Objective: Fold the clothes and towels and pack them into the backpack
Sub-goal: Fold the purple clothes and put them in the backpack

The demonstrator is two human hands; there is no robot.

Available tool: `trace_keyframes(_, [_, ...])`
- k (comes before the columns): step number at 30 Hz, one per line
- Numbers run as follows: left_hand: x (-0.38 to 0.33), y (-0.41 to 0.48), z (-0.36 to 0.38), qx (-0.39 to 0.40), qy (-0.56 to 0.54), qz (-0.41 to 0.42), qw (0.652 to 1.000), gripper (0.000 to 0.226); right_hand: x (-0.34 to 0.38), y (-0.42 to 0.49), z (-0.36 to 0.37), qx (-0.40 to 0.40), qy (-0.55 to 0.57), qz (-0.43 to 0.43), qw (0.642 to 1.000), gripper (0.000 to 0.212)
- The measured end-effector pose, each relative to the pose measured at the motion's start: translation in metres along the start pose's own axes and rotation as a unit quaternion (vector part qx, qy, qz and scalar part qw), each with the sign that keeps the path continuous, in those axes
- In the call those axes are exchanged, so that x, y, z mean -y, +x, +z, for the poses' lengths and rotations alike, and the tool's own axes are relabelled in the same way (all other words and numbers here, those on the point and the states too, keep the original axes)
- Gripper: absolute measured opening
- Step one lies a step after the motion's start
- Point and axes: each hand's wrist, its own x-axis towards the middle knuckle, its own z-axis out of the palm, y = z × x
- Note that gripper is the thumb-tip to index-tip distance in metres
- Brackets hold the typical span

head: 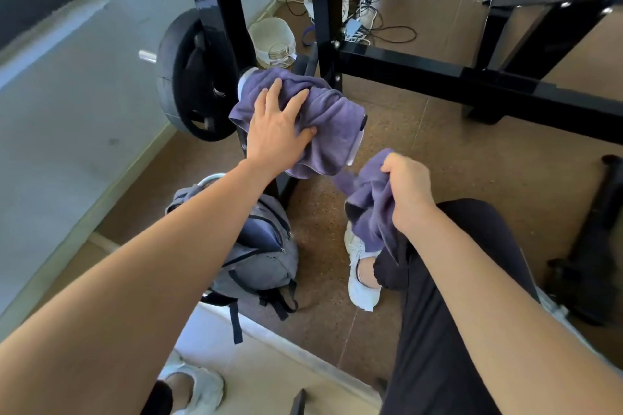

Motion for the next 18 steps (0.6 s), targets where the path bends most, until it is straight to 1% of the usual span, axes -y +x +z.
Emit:
trace_keyframes(1, [0.001, -0.002, -0.001, 0.0, 0.003, 0.005, 1.0, 0.069, -0.002, -0.002, 0.001, 0.032, -0.047, 0.011, 0.998, 0.019])
trace_keyframes(2, [0.001, -0.005, -0.002, 0.0, 0.003, 0.005, 1.0, 0.07, -0.004, -0.005, 0.003, 0.064, -0.074, 0.001, 0.995, 0.018])
trace_keyframes(4, [0.001, -0.015, -0.006, -0.005, -0.015, -0.001, 1.0, 0.071, -0.011, -0.014, 0.002, 0.112, -0.106, -0.056, 0.987, 0.022])
trace_keyframes(6, [-0.002, -0.033, -0.011, -0.032, -0.071, 0.013, 0.997, 0.064, -0.015, -0.026, -0.002, 0.159, -0.094, -0.102, 0.978, 0.028])
trace_keyframes(8, [-0.002, -0.061, -0.013, -0.046, -0.143, 0.041, 0.988, 0.056, -0.011, -0.034, -0.003, 0.195, -0.079, -0.142, 0.967, 0.02])
trace_keyframes(9, [-0.001, -0.077, -0.013, -0.022, -0.187, 0.055, 0.981, 0.055, -0.009, -0.037, -0.001, 0.214, -0.08, -0.153, 0.961, 0.016])
trace_keyframes(10, [-0.002, -0.096, -0.014, 0.028, -0.245, 0.052, 0.968, 0.055, -0.007, -0.041, 0.001, 0.235, -0.077, -0.154, 0.957, 0.016])
trace_keyframes(12, [-0.005, -0.136, -0.016, 0.153, -0.362, -0.004, 0.92, 0.056, -0.007, -0.047, 0.007, 0.277, -0.043, -0.133, 0.951, 0.017])
trace_keyframes(13, [-0.006, -0.154, -0.016, 0.196, -0.394, -0.027, 0.898, 0.058, -0.008, -0.052, 0.01, 0.294, -0.023, -0.123, 0.948, 0.014])
trace_keyframes(15, [-0.006, -0.188, -0.01, 0.221, -0.405, -0.042, 0.886, 0.07, -0.014, -0.058, 0.018, 0.34, -0.01, -0.111, 0.934, 0.008])
trace_keyframes(17, [-0.006, -0.213, -0.004, 0.212, -0.423, -0.062, 0.879, 0.082, -0.02, -0.064, 0.026, 0.398, -0.029, -0.11, 0.91, 0.013])
trace_keyframes(18, [-0.005, -0.222, -0.002, 0.197, -0.427, -0.077, 0.879, 0.083, -0.023, -0.067, 0.03, 0.424, -0.046, -0.113, 0.897, 0.018])
